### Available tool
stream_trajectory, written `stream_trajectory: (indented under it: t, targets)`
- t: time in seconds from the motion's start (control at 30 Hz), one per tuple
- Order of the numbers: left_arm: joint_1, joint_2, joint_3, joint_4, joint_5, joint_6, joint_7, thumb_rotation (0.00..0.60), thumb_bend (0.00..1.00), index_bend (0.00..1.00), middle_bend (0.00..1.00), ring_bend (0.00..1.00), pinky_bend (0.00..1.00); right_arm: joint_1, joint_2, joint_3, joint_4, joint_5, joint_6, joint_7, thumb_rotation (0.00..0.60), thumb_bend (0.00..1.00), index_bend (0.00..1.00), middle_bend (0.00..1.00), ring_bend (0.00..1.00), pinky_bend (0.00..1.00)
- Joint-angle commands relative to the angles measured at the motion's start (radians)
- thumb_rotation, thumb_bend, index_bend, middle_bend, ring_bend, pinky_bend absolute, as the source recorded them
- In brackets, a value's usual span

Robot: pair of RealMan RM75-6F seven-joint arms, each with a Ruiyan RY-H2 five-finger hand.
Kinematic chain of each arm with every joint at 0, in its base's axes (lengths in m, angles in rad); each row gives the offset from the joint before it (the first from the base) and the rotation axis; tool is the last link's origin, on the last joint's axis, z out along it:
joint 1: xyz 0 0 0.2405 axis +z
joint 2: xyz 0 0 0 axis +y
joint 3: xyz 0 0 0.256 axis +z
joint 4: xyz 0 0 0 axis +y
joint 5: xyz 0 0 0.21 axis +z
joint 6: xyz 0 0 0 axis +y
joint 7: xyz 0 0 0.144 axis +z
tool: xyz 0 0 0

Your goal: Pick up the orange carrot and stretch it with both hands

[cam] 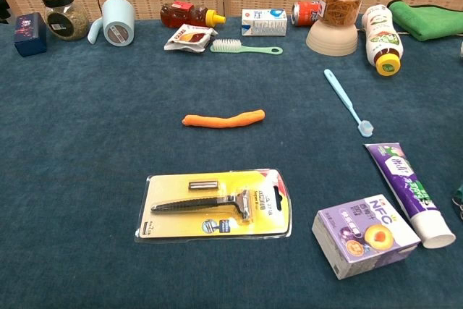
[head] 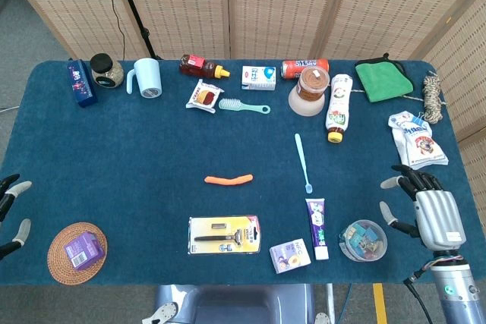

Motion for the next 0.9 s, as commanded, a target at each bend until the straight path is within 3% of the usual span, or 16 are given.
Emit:
stream_trajectory:
  t: [0.03,0.13,0.33,0.9]
  targets:
    - [-0.005,0.001,-0.004,-0.001,-0.002,-0.003,0.0,0.6,0.42,0.2,0.12,0.12,0.12,0.056,-0.002,0.021,-0.038,0.008,-0.071,0.019,0.6,0.4,0.42,0.22,0.22,0.15]
    - [-0.014,0.003,-0.011,0.0,-0.009,-0.011,0.0,0.6,0.42,0.2,0.12,0.12,0.12,0.124,-0.014,0.051,-0.063,0.067,-0.162,0.023,0.6,0.4,0.41,0.19,0.14,0.03]
    - [-0.025,0.003,-0.018,0.002,-0.021,-0.023,0.0,0.6,0.42,0.2,0.12,0.12,0.12,0.22,-0.065,0.084,-0.069,0.147,-0.259,-0.034,0.6,0.4,0.4,0.13,0.02,0.0]
    - [-0.054,0.022,-0.039,-0.013,-0.046,-0.046,0.001,0.6,0.42,0.2,0.12,0.12,0.12,0.439,-0.258,0.13,0.009,0.381,-0.406,-0.198,0.6,0.4,0.42,0.11,0.0,0.0]
